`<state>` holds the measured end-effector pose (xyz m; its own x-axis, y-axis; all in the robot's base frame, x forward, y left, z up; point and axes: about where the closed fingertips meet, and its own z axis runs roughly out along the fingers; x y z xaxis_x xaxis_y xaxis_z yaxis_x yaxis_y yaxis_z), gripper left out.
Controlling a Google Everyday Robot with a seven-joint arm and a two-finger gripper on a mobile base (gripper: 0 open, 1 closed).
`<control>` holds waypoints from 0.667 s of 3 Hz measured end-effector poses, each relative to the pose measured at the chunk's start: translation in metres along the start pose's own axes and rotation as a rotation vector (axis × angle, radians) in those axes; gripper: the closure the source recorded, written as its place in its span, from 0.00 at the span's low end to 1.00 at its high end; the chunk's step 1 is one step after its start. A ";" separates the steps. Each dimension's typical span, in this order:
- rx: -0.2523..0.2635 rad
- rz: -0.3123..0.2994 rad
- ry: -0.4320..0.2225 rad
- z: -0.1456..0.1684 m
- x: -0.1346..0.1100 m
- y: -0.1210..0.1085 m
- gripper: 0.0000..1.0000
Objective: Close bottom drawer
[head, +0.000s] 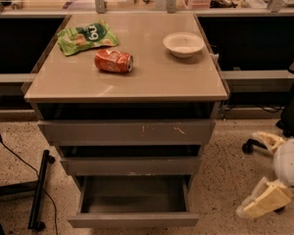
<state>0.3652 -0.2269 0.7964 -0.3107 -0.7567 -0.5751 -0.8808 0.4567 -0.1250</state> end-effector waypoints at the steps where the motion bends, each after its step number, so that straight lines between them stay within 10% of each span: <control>1: 0.005 0.121 -0.091 0.060 0.043 0.005 0.00; 2: 0.002 0.179 -0.078 0.087 0.066 -0.008 0.00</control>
Offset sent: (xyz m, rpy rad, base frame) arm 0.0473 0.0015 -0.1606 0.1281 0.2545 -0.1557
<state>0.3829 -0.2405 0.6892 -0.4333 -0.6248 -0.6496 -0.8133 0.5816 -0.0170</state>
